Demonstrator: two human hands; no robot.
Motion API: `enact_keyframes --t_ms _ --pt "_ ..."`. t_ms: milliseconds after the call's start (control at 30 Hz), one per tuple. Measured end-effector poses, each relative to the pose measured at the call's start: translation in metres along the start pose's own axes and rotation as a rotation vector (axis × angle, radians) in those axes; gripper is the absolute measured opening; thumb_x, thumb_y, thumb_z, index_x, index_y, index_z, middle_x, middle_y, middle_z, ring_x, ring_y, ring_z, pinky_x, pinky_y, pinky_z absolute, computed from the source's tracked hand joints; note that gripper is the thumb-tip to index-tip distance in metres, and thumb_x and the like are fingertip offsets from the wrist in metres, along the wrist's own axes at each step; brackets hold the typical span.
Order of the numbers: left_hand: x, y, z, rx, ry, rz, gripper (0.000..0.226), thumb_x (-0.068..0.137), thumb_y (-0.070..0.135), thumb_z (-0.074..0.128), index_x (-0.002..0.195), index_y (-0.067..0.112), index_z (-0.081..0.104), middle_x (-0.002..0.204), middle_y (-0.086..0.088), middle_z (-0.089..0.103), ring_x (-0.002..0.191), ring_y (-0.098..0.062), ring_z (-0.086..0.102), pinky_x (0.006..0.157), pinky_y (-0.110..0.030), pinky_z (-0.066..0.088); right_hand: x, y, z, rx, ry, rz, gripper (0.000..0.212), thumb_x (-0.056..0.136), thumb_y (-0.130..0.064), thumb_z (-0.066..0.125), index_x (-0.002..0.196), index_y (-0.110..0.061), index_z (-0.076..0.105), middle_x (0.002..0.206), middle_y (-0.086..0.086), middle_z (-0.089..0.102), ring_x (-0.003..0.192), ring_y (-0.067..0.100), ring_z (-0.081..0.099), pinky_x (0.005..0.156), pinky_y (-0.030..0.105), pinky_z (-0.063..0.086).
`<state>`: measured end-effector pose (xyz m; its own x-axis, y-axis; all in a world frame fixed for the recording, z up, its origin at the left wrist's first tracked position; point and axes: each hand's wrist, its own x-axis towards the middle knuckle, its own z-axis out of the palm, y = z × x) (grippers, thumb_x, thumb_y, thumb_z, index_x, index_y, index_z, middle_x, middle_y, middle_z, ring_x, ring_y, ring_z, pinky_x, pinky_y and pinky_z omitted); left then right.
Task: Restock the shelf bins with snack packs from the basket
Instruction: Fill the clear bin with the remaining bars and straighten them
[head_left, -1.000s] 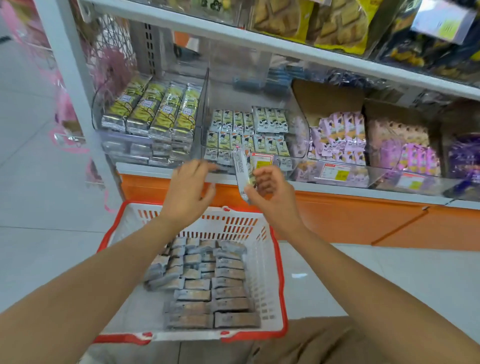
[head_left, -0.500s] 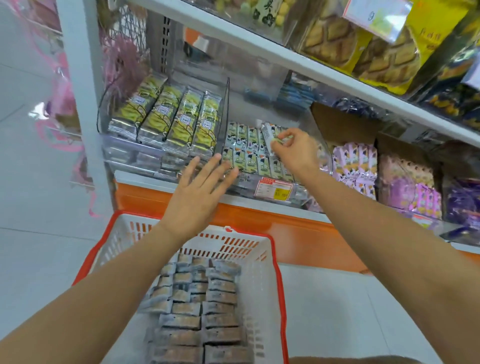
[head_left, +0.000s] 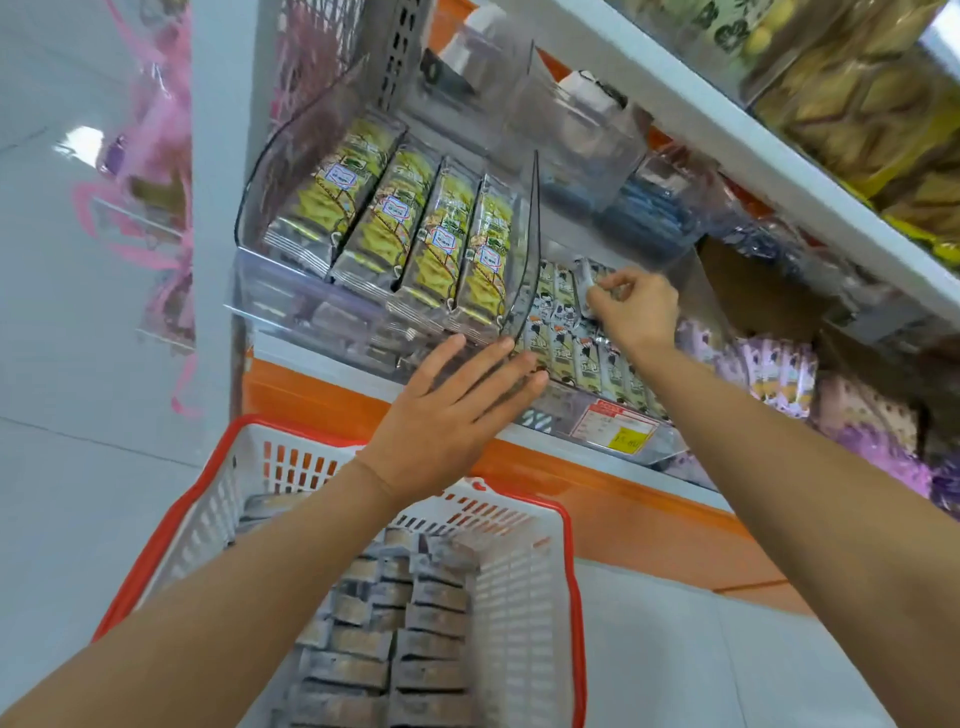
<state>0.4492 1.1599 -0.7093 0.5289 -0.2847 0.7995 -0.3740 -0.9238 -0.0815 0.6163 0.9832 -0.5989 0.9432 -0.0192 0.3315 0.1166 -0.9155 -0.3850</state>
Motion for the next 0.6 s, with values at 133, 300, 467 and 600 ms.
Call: enact_keyframes --t_ms 133,300,467,600 --pt "0.0 0.0 0.001 -0.006 0.012 -0.006 0.057 0.089 0.009 0.056 0.145 0.016 0.047 0.148 -0.005 0.048 0.141 -0.024 0.035 0.12 -0.047 0.01 -0.001 0.0 0.001 -0.007 0.0 -0.016 0.013 0.079 -0.022 0.071 0.091 -0.017 0.072 0.093 0.009 0.07 0.081 0.021 0.065 0.079 0.039 0.057" --pt "0.002 0.0 -0.003 0.003 -0.017 -0.002 0.061 0.087 0.009 0.058 0.146 0.016 0.045 0.149 -0.005 0.047 0.141 -0.024 0.033 0.12 -0.047 0.01 -0.002 0.002 -0.001 0.023 -0.006 0.024 0.019 0.083 -0.02 0.071 0.1 -0.013 0.073 0.103 0.006 0.071 0.082 0.013 0.06 0.077 0.026 0.049" --pt "0.002 0.003 -0.008 0.036 -0.082 -0.004 0.066 0.086 0.007 0.058 0.148 0.015 0.04 0.151 -0.006 0.045 0.142 -0.026 0.031 0.119 -0.049 0.01 -0.014 0.007 -0.013 0.048 -0.057 -0.033 0.034 0.086 -0.029 0.072 0.114 -0.01 0.069 0.09 0.004 0.063 0.083 0.014 0.055 0.079 0.028 0.048" --pt "0.001 0.006 -0.014 0.039 -0.172 -0.018 0.066 0.086 0.007 0.05 0.15 0.015 0.037 0.154 -0.007 0.039 0.144 -0.028 0.027 0.12 -0.051 0.01 -0.034 0.008 -0.027 0.16 -0.034 -0.079 0.031 0.086 -0.025 0.071 0.113 -0.01 0.068 0.08 -0.006 0.054 0.079 0.013 0.054 0.079 0.031 0.05"
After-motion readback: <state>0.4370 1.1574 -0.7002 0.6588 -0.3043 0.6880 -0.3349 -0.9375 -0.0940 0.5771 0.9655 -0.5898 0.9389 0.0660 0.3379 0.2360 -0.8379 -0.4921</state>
